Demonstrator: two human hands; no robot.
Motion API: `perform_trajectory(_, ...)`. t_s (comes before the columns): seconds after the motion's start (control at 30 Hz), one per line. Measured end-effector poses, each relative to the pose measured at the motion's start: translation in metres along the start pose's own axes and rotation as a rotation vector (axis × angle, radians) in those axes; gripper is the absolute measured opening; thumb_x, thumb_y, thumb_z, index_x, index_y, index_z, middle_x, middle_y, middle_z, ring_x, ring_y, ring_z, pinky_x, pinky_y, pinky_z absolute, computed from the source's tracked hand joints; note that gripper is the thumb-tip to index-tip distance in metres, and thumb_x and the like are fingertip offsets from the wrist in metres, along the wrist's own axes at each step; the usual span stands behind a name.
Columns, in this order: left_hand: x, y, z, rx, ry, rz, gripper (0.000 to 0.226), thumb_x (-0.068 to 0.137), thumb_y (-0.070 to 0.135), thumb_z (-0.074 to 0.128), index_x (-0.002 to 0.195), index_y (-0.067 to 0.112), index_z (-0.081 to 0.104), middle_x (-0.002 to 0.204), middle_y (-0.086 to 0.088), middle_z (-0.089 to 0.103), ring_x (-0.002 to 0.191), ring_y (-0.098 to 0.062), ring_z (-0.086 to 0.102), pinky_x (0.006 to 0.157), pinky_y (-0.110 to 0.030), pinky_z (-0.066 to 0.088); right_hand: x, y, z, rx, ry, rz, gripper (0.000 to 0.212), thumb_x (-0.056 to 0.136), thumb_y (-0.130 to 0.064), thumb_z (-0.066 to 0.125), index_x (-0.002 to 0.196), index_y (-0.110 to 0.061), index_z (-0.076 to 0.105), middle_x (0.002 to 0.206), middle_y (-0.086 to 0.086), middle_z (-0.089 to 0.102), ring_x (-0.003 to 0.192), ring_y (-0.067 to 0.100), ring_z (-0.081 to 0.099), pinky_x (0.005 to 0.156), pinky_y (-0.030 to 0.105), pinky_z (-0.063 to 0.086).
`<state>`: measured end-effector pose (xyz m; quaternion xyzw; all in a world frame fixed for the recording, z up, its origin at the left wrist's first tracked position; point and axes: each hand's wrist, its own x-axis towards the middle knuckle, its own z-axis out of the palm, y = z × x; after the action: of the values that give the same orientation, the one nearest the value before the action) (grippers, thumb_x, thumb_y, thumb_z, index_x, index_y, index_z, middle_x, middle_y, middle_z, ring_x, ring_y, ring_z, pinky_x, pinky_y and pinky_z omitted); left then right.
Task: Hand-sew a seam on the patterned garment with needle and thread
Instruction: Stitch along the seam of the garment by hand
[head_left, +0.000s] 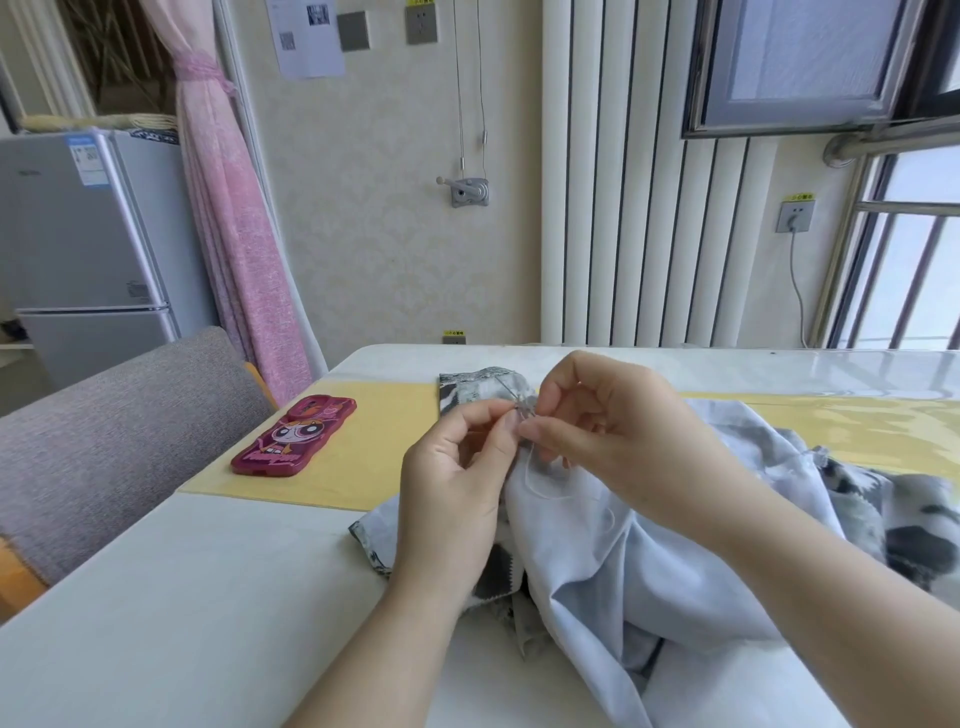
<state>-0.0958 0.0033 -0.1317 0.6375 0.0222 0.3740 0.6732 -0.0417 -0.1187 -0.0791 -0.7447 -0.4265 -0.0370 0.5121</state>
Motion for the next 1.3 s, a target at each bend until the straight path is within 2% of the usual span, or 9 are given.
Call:
perform_trajectory(0.2, 0.000, 0.004, 0.002, -0.130, -0.144, -0.046, 0.004, 0.079, 0.026, 0.072, 0.082, 0.029, 0.074, 0.084, 0.001, 0.072, 0.081, -0.012, 0.065, 0.076, -0.027, 0.051, 0.007, 0.003, -0.023, 0.014, 0.084, 0.180, 0.045, 0.078, -0.059, 0.049, 0.072, -0.021, 0.071, 0.077, -0.001, 0.072, 0.065, 0.000, 0.060, 0.071, 0.017, 0.047)
perform_trajectory(0.3, 0.000, 0.003, 0.000, -0.114, -0.199, -0.049, 0.010, 0.079, 0.025, 0.066, 0.083, 0.028, 0.074, 0.086, 0.001, 0.072, 0.084, -0.013, 0.065, 0.081, -0.031, 0.050, 0.008, 0.008, -0.025, 0.018, -0.062, 0.311, 0.067, 0.057, -0.078, 0.049, 0.081, -0.021, 0.076, 0.105, 0.024, 0.065, 0.078, 0.020, 0.060, 0.079, 0.032, 0.044)
perform_trajectory(0.43, -0.002, 0.004, -0.001, -0.063, -0.261, -0.023, 0.013, 0.078, 0.025, 0.064, 0.082, 0.032, 0.074, 0.084, 0.005, 0.071, 0.084, -0.011, 0.064, 0.084, -0.032, 0.048, 0.009, 0.012, -0.027, 0.144, -0.214, 0.386, 0.074, 0.047, -0.074, 0.070, 0.087, -0.012, 0.076, 0.095, 0.020, 0.072, 0.097, 0.036, 0.067, 0.099, 0.053, 0.045)
perform_trajectory(0.57, -0.001, 0.005, -0.001, 0.024, -0.291, 0.077, 0.014, 0.079, 0.022, 0.064, 0.083, 0.031, 0.074, 0.084, 0.006, 0.070, 0.081, -0.008, 0.064, 0.080, -0.025, 0.048, 0.010, 0.019, -0.028, 0.003, -0.255, 0.436, 0.110, 0.035, -0.089, 0.064, 0.095, 0.003, 0.064, 0.110, 0.032, 0.057, 0.082, 0.040, 0.064, 0.078, 0.049, 0.046)
perform_trajectory(0.73, 0.000, 0.003, -0.001, 0.091, -0.266, 0.181, 0.008, 0.072, 0.037, 0.070, 0.080, 0.039, 0.073, 0.083, 0.017, 0.060, 0.077, -0.005, 0.057, 0.073, -0.014, 0.045, 0.008, 0.018, -0.027, 0.176, -0.378, 0.433, 0.056, 0.064, -0.062, 0.065, 0.090, -0.014, 0.076, 0.106, 0.011, 0.071, 0.110, 0.028, 0.061, 0.107, 0.046, 0.038)
perform_trajectory(0.8, 0.000, 0.004, -0.001, 0.105, -0.264, 0.216, 0.008, 0.074, 0.035, 0.075, 0.079, 0.041, 0.073, 0.082, 0.021, 0.060, 0.078, -0.002, 0.057, 0.073, -0.012, 0.044, 0.007, 0.020, -0.029, 0.285, -0.379, 0.417, 0.037, 0.077, -0.037, 0.064, 0.090, -0.004, 0.074, 0.100, 0.006, 0.071, 0.104, 0.020, 0.062, 0.108, 0.041, 0.036)
perform_trajectory(0.87, -0.002, 0.008, 0.001, 0.101, -0.278, 0.236, 0.008, 0.075, 0.031, 0.074, 0.079, 0.038, 0.074, 0.082, 0.023, 0.061, 0.081, 0.004, 0.060, 0.073, -0.009, 0.044, 0.008, 0.024, -0.030, 0.350, -0.356, 0.407, 0.050, 0.076, -0.027, 0.061, 0.100, 0.017, 0.060, 0.095, 0.012, 0.059, 0.094, 0.021, 0.053, 0.108, 0.044, 0.034)
perform_trajectory(1.07, -0.002, 0.007, -0.001, 0.099, -0.310, 0.110, 0.007, 0.073, 0.036, 0.069, 0.079, 0.034, 0.072, 0.084, 0.014, 0.063, 0.081, -0.005, 0.060, 0.075, -0.017, 0.046, 0.008, 0.018, -0.030, 0.491, -0.158, 0.341, 0.019, 0.068, -0.032, 0.066, 0.075, -0.015, 0.069, 0.075, -0.005, 0.067, 0.069, 0.009, 0.050, 0.079, 0.027, 0.037)
perform_trajectory(1.3, -0.006, 0.010, 0.001, -0.100, -0.393, -0.214, 0.010, 0.074, 0.023, 0.065, 0.075, 0.027, 0.075, 0.075, 0.001, 0.070, 0.072, -0.011, 0.061, 0.068, -0.023, 0.049, 0.012, 0.011, -0.032, 0.677, 0.082, 0.272, 0.013, 0.093, -0.019, 0.051, 0.084, -0.014, 0.059, 0.069, -0.003, 0.068, 0.044, 0.007, 0.056, 0.047, 0.013, 0.039)
